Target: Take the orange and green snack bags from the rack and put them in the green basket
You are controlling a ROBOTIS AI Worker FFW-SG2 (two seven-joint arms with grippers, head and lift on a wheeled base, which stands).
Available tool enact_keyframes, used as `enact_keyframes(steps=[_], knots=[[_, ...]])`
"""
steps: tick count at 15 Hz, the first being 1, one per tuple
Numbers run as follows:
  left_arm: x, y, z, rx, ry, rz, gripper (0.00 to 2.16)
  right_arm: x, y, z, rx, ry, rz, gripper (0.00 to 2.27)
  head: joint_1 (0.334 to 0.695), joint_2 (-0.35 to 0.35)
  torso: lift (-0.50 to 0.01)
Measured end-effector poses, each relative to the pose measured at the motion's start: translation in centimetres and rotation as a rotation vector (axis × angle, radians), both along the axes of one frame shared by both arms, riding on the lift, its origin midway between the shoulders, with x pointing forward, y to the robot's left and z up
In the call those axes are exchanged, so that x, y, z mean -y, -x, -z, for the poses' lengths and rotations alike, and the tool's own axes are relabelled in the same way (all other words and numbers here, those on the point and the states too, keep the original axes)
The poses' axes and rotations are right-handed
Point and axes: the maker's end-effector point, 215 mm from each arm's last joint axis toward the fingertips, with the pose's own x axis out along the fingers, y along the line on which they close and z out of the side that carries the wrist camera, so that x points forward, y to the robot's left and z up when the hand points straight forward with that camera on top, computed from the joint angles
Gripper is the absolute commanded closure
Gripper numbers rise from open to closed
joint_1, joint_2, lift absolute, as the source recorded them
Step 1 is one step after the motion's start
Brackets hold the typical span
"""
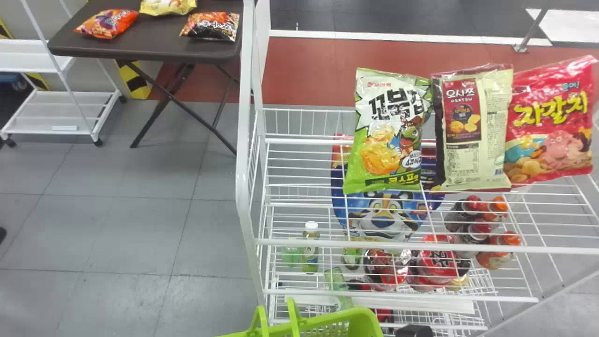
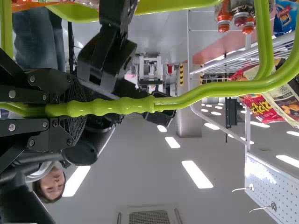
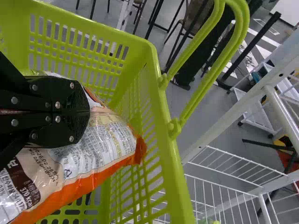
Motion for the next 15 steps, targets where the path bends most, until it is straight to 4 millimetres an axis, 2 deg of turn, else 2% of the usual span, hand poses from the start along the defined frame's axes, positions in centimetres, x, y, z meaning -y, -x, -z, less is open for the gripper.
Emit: enact_keyframes(steps=[1, 2, 3, 5, 7, 8, 9, 11, 13, 15], knots=[[0.0, 0.1, 0.0, -0.001, -0.001, 0.0, 2.15, 0.0, -0.1, -0.3, 0.014, 0.002, 0.005, 1.73, 0.695, -0.015, 0.0], [0.0, 0.2, 0.0, -0.001, -0.001, 0.0, 2.15, 0.2, -0.1, -0.9, 0.023, 0.012, 0.008, 0.51, 0.695, -0.017, 0.0], [0.0, 0.3, 0.0, 0.0, -0.002, 0.0, 2.15, 0.7, 0.4, -1.5, 0.015, 0.034, 0.004, 0.0, 0.695, -0.045, 0.0], [0.1, 0.4, -0.2, 0.005, -0.003, 0.0, 2.15, 2.2, 1.9, -2.7, -0.036, 0.083, -0.03, 0.03, 0.695, -0.108, 0.0], [0.4, 0.5, -0.2, 0.006, -0.005, 0.007, 2.15, 3.9, 3.5, -4.1, -0.098, 0.133, -0.06, 0.07, 0.695, -0.201, 0.0], [0.5, 0.6, -0.2, 0.007, -0.005, 0.011, 2.15, 5.0, 4.3, -4.6, -0.14, 0.159, -0.069, 0.07, 0.695, -0.349, 0.0], [0.7, 0.7, -0.3, 0.008, -0.006, 0.016, 2.15, 6.2, 4.7, -5.3, -0.174, 0.179, -0.065, 0.08, 0.695, -0.35, 0.0], [0.8, 0.9, -0.3, 0.007, -0.006, 0.019, 2.15, 8.2, 3.7, -6.5, -0.177, 0.178, -0.023, 0.08, 0.695, -0.35, 0.0], [0.8, 1.0, -0.3, 0.006, -0.007, 0.019, 2.15, 10.1, 1.6, -7.9, -0.138, 0.17, 0.04, 0.08, 0.695, -0.35, 0.0], [0.8, 1.0, -0.3, 0.007, -0.008, 0.018, 2.15, 12.3, -2.8, -10.0, -0.014, 0.15, 0.138, 0.07, 0.695, -0.35, 0.0]])
